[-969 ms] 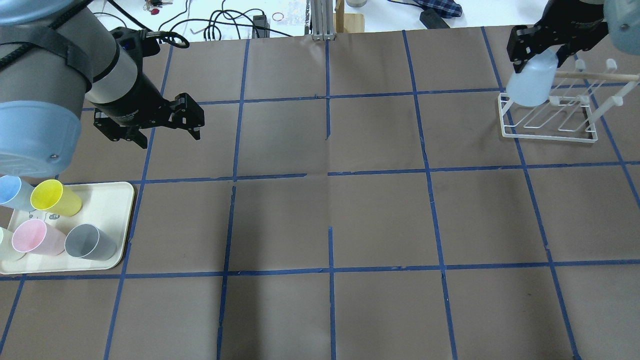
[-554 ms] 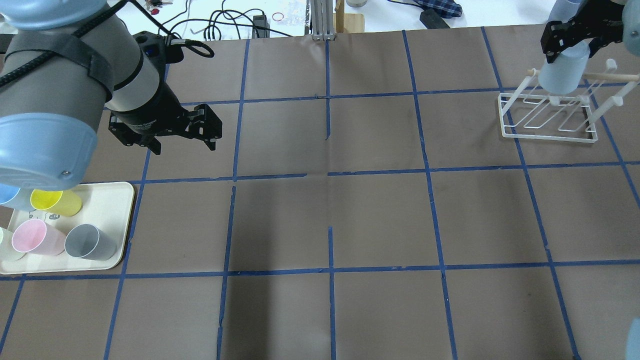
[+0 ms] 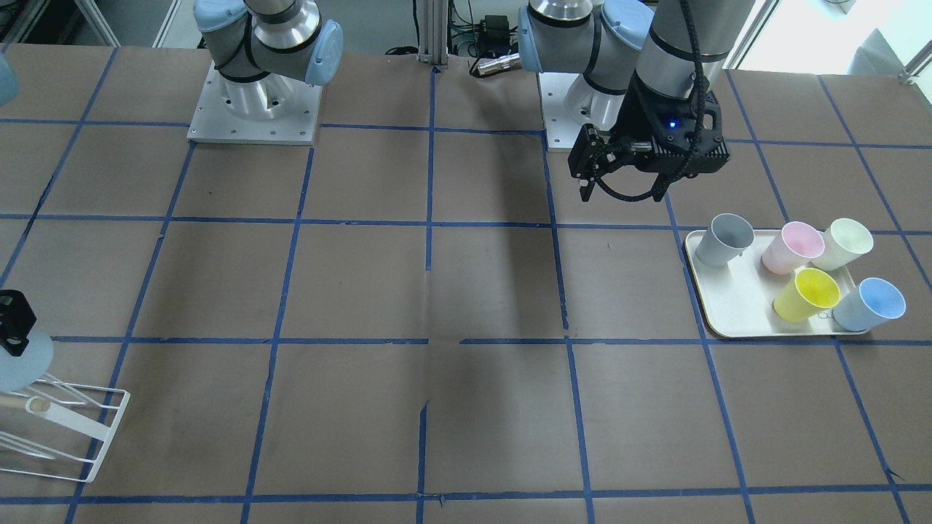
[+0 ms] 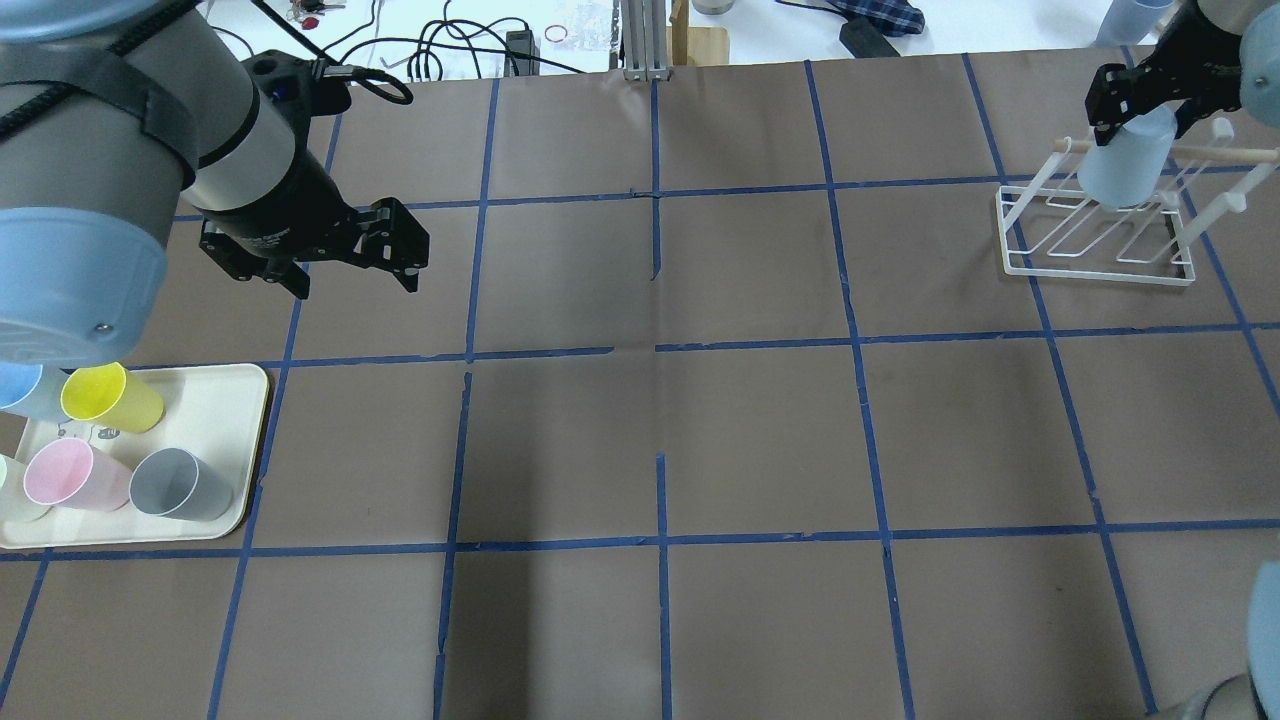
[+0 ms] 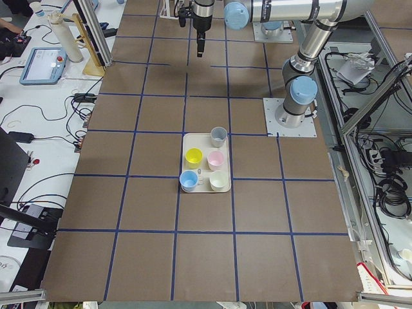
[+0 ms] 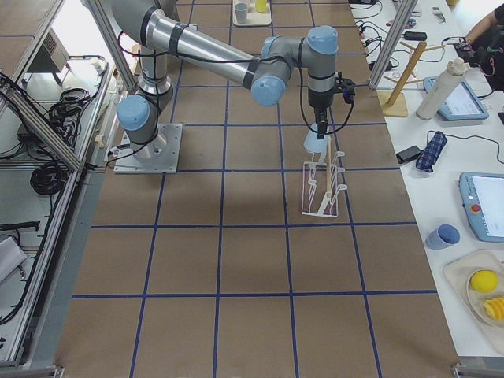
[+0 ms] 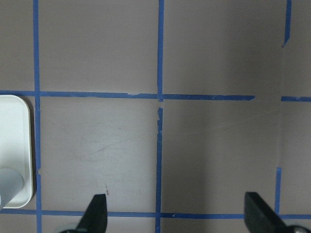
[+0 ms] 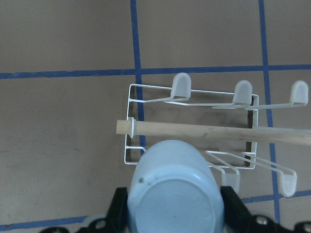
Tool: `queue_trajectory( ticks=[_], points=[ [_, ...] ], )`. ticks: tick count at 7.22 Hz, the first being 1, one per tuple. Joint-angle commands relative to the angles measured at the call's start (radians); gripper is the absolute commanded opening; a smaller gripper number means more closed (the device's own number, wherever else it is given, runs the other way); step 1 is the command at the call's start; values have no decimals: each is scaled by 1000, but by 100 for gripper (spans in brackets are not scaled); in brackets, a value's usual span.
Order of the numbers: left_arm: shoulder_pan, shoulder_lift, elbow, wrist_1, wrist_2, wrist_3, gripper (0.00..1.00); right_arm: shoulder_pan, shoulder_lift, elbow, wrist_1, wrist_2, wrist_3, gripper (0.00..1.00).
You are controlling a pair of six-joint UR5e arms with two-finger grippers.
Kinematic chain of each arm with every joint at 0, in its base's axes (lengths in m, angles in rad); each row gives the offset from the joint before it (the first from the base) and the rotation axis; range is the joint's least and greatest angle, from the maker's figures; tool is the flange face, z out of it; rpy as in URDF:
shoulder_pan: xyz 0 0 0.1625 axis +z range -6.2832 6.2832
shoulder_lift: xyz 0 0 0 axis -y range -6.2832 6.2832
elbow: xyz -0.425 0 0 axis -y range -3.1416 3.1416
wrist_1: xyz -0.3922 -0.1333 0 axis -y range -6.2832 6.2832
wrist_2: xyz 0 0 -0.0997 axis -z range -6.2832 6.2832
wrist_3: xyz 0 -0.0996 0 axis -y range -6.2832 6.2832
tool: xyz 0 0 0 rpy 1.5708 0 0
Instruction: Transfer IKEA cup to right arm and place on rack
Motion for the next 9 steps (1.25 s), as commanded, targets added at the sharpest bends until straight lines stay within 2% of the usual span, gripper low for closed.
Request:
queue_trajectory(
  ticks=[1, 3, 4, 6, 7, 9],
  points=[
    [37, -5, 2, 0, -2, 26, 100, -1, 2, 7, 17, 1, 2, 50],
    [35, 11, -15, -2, 1, 24, 100, -1, 4, 18, 20, 10, -1, 51],
    [35, 8, -15, -2, 0, 24, 100, -1, 6, 18, 20, 10, -2, 55],
    [35, 5, -15, 0, -7, 12, 100, -1, 10, 18, 8, 18, -4, 88],
    [35, 0, -10, 0, -7, 12, 100, -1, 16, 16, 8, 16, -4, 100],
    [35, -6, -6, 4, -8, 12, 100, 1, 13, 7, 14, 16, -4, 100]
  ],
)
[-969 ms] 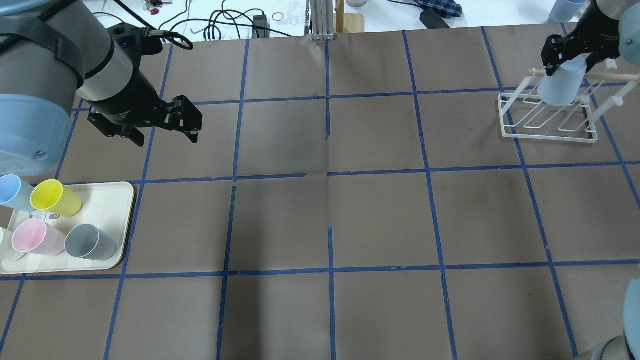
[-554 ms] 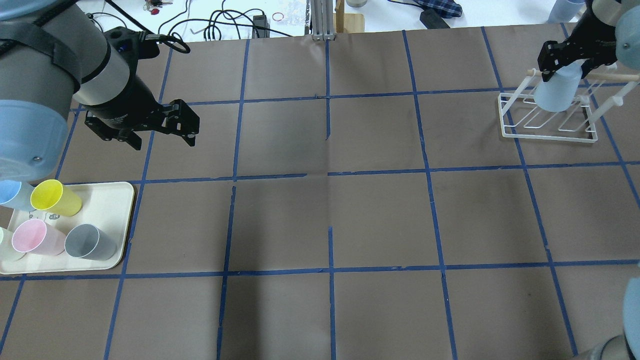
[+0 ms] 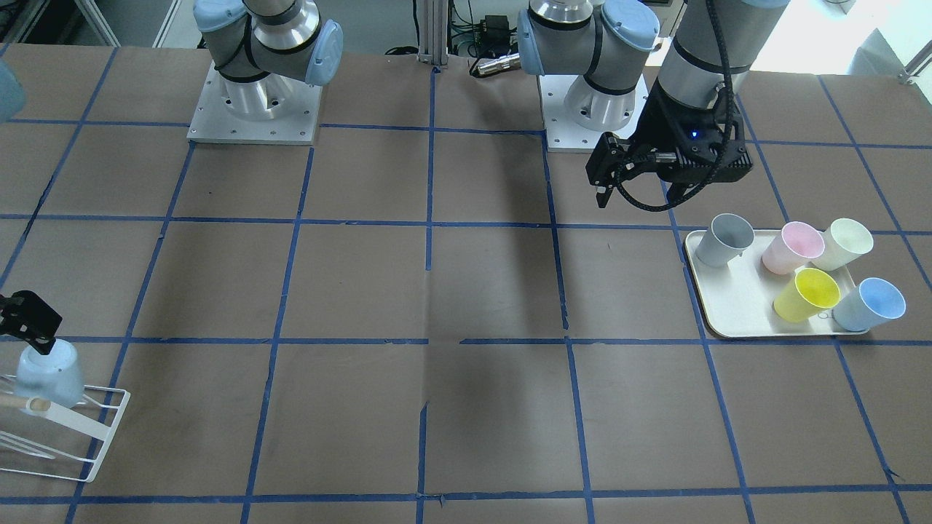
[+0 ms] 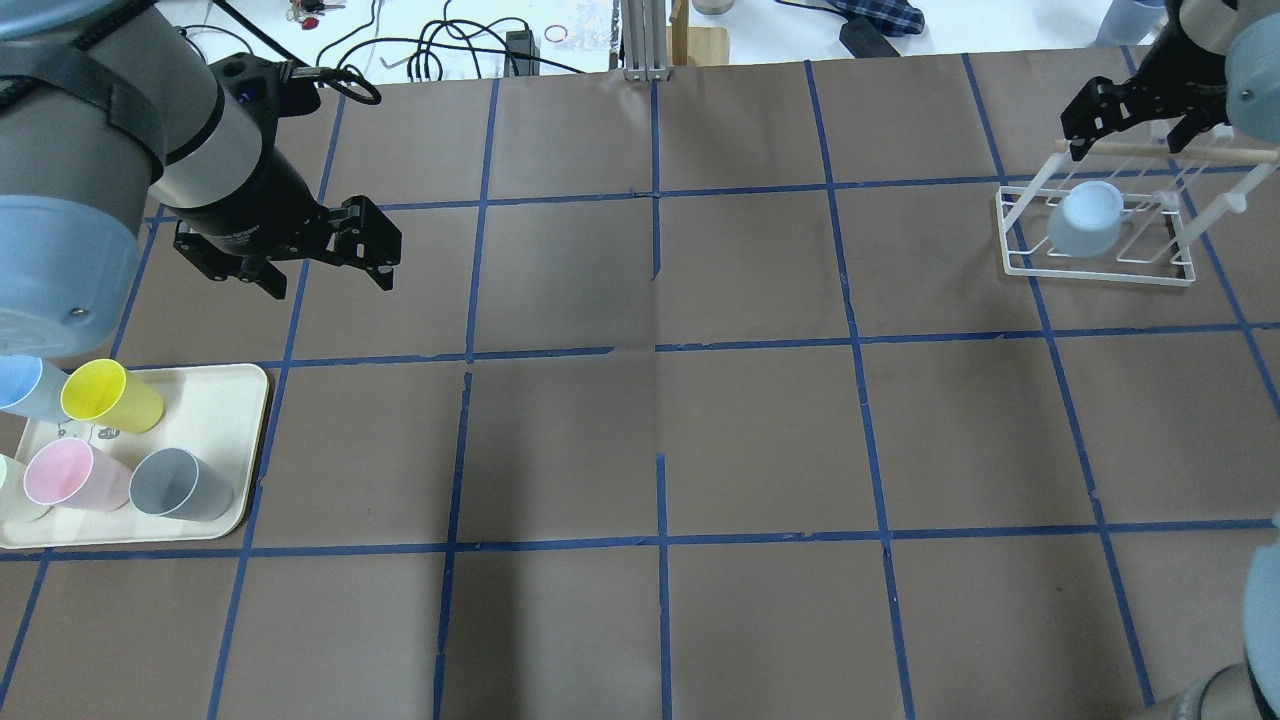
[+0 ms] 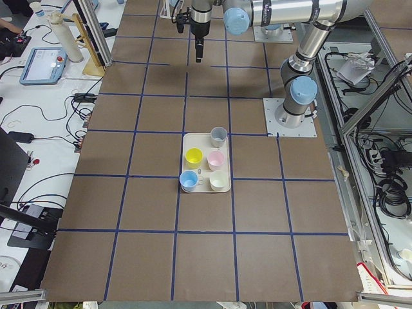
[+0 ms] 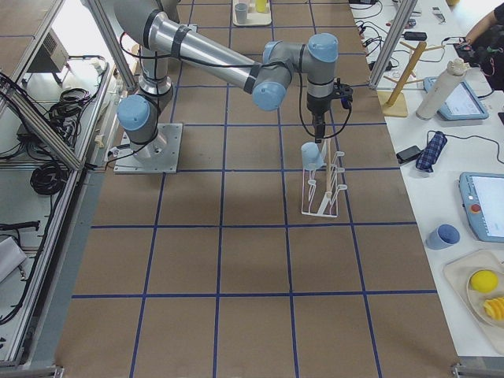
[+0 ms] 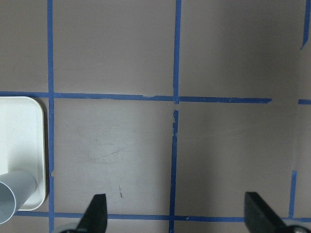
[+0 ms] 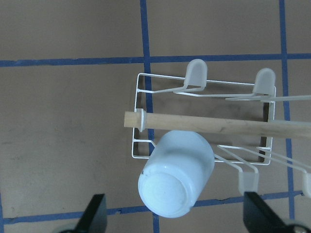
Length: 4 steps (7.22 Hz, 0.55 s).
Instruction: Transfer IKEA cup to right arm and place on rack
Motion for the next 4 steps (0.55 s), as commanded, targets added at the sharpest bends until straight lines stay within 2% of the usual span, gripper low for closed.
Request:
queue_trajectory(
  ticks=[1, 4],
  points=[
    [0, -5, 6, 3, 2, 0, 100, 6, -20, -12, 10, 0, 0, 100],
    [-3, 11, 9, -2, 3, 10, 100, 98, -139, -45, 235, 107, 30, 100]
  ],
)
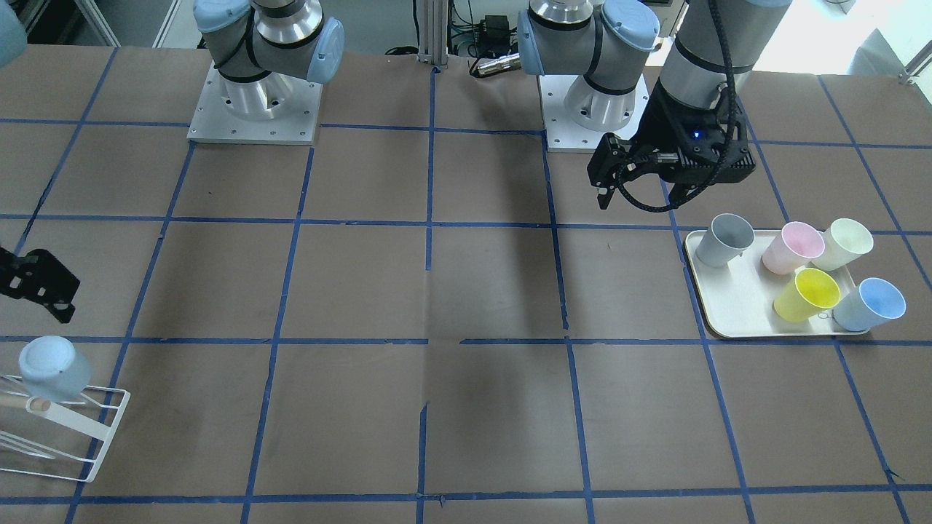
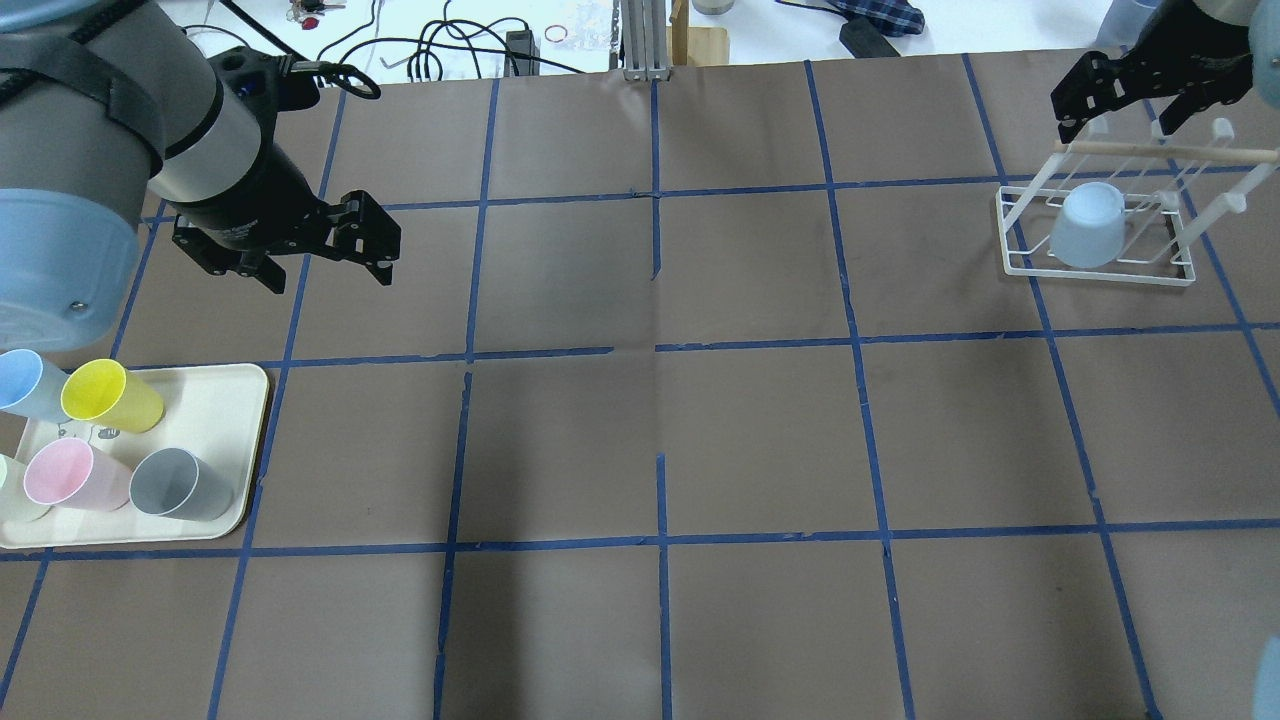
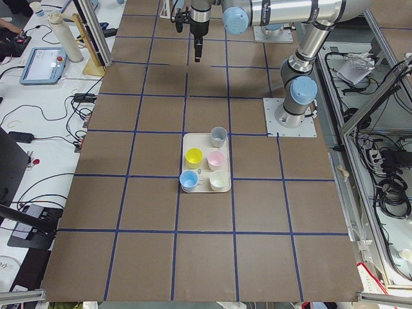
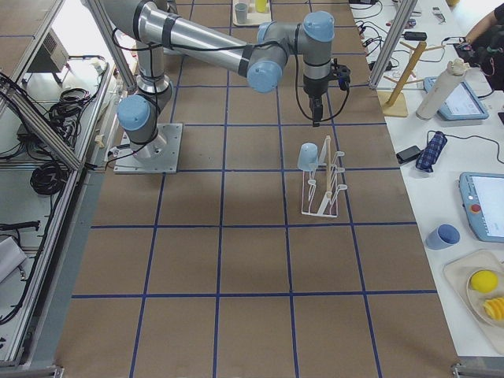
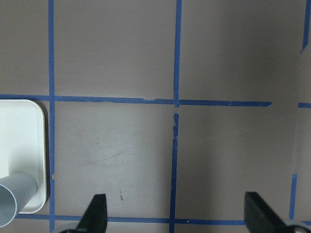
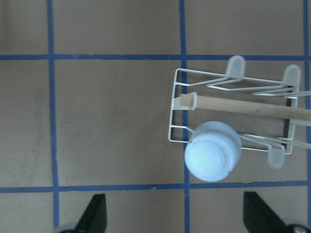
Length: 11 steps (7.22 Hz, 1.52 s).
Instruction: Transfer IKEA cup to right arm and place on rack
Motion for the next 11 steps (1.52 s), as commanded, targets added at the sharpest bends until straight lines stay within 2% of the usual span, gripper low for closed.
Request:
queue_trajectory(
  ticks=[1, 2, 4, 6, 11],
  points=[
    [-6, 13, -3, -5, 1, 3, 100, 129, -82, -30, 154, 42, 82, 100],
    [-8, 16, -3, -5, 1, 3, 100, 231, -104, -48, 167, 28, 177, 100],
    [-8, 16, -3, -7, 6, 3, 100, 352, -112, -60, 202, 26, 336, 100],
    [-8, 22, -2, -24, 3, 3, 100, 364, -119, -59, 242, 25, 352, 100],
    [4, 25, 10, -38, 9, 4, 100, 364, -126, -27, 245, 26, 342, 100]
  ],
)
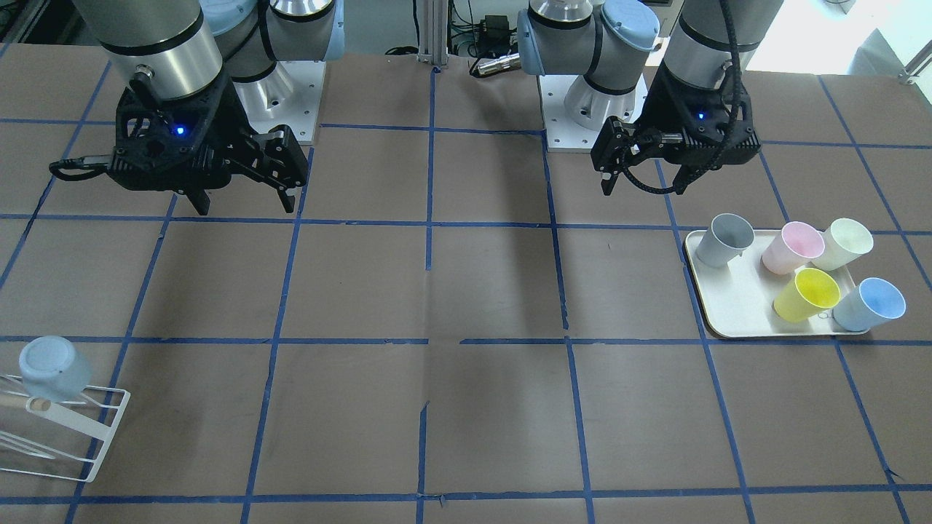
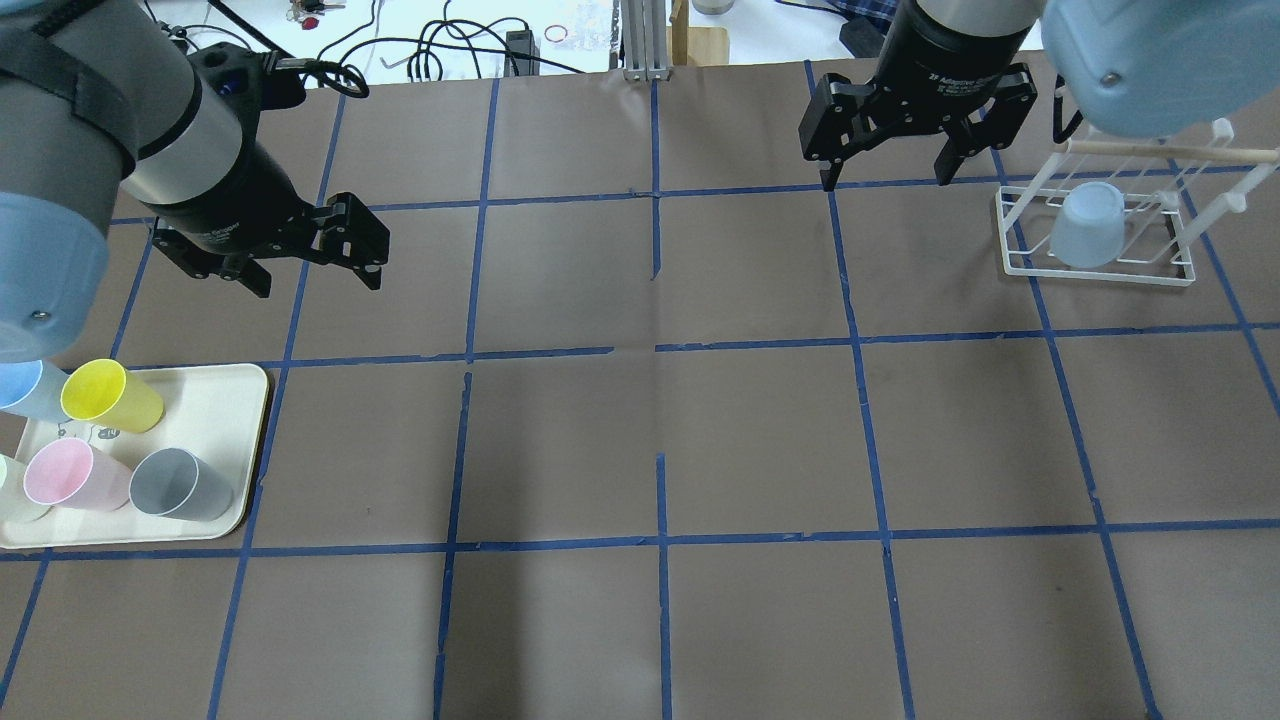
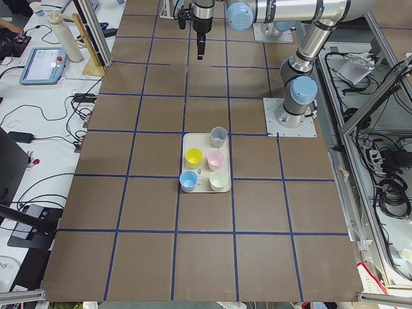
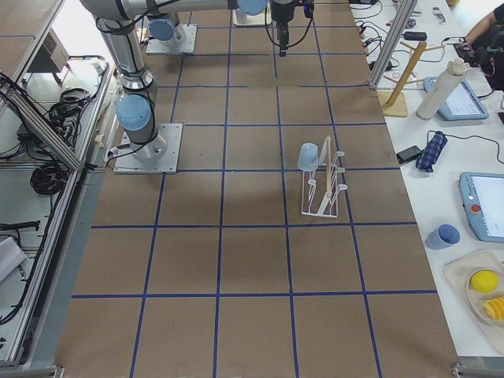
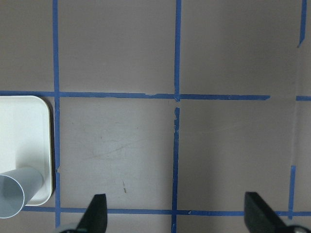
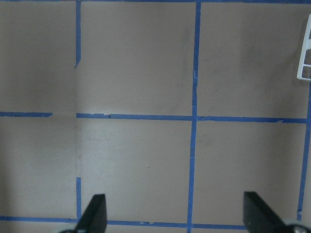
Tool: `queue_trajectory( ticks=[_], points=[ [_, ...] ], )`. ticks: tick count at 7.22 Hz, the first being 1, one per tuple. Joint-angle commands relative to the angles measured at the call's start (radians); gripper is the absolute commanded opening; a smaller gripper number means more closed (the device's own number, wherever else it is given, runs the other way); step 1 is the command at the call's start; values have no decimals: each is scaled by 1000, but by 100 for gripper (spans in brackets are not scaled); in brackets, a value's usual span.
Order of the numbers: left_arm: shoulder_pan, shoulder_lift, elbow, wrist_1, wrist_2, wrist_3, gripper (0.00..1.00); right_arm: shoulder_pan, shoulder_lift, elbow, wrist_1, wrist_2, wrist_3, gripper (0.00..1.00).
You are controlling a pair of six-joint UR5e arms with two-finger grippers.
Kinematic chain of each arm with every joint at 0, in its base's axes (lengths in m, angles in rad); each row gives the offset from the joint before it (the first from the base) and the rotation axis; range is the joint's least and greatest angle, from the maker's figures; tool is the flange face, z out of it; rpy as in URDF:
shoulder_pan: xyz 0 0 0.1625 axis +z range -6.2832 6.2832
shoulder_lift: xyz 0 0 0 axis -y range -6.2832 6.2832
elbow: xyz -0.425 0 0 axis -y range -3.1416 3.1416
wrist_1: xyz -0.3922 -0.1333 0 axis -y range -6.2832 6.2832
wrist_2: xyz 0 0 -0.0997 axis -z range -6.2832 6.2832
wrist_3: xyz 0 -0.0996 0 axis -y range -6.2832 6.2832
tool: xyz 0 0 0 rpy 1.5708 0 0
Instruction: Transfer IKEA cup to right arm and place on rack
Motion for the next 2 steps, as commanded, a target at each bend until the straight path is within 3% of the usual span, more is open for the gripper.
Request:
queue_trajectory(
  ticks=[1, 2],
  points=[
    [-1, -1, 3, -2, -1, 0, 100, 0, 0, 4, -1, 2, -1, 100],
    [-1, -1, 3, -2, -1, 0, 100, 0, 5, 4, -1, 2, 0, 100]
  ],
)
